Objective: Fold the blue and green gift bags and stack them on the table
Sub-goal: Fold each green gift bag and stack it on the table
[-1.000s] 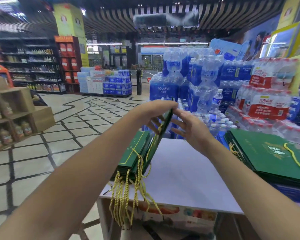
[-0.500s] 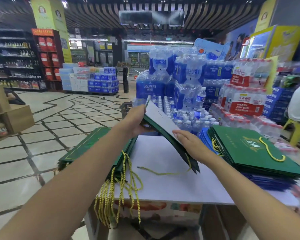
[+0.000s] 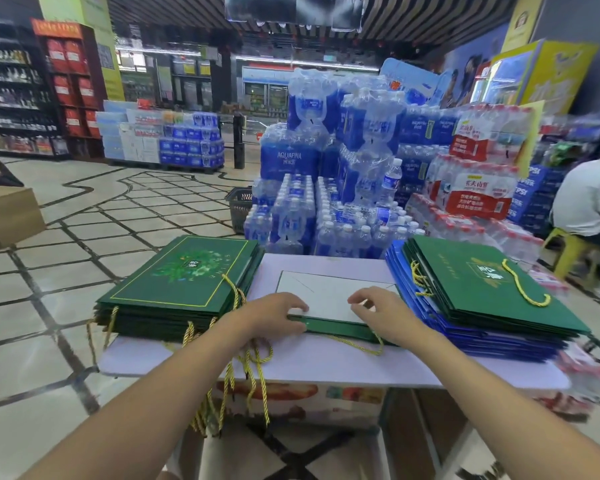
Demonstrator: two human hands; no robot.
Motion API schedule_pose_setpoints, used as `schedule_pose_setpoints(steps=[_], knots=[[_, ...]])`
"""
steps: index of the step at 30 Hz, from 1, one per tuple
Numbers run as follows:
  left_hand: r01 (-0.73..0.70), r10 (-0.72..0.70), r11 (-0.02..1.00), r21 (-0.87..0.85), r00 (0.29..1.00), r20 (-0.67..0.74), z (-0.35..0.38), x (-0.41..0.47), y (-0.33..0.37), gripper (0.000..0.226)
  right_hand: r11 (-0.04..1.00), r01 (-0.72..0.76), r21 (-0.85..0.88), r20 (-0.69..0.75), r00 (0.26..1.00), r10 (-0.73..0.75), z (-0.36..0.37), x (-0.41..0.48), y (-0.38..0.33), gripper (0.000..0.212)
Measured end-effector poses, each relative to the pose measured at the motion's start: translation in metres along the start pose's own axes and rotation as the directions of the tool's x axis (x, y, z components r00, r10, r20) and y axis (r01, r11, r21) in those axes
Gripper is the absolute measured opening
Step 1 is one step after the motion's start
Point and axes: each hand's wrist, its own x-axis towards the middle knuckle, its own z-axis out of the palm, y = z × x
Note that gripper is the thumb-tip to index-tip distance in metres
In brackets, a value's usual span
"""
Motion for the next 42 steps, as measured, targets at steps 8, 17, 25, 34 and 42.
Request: schedule_pose_setpoints(steps=[8, 17, 25, 34, 42], knots=[[-0.103, 0.110, 0.982, 0.161, 0.993, -0.033, 0.009, 0.004, -0.008, 0.053, 0.820, 0.022, -0.572, 0.021, 1.000, -0.012, 0.033, -0.018, -0.042, 0.019], [-0.080, 0.090, 0.992, 0.097, 0.991, -0.097, 0.013, 0.014, -0.007, 0.038, 0.802, -0.018, -0.597, -0.074, 0.997, -0.032, 0.036, -0.021, -0.042, 0.020], [-0.078, 0.088, 0.992, 0.102, 0.992, -0.094, 0.020, 0.018, -0.011, 0.042, 0.864, 0.028, -0.502, 0.079, 0.997, 0.014, 0.028, -0.021, -0.027, 0.018], [-0.077, 0.085, 0.995, 0.069, 0.988, -0.130, 0.034, 0.011, -0.013, 0.043, 0.894, 0.073, -0.443, 0.140, 0.990, -0.012, 0.011, -0.014, -0.026, 0.016], [-0.050, 0.060, 0.998, 0.047, 0.971, -0.231, 0.047, 0.003, -0.015, 0.051, 0.929, 0.048, -0.368, 0.138, 0.990, 0.004, 0.037, -0.010, -0.045, 0.014]])
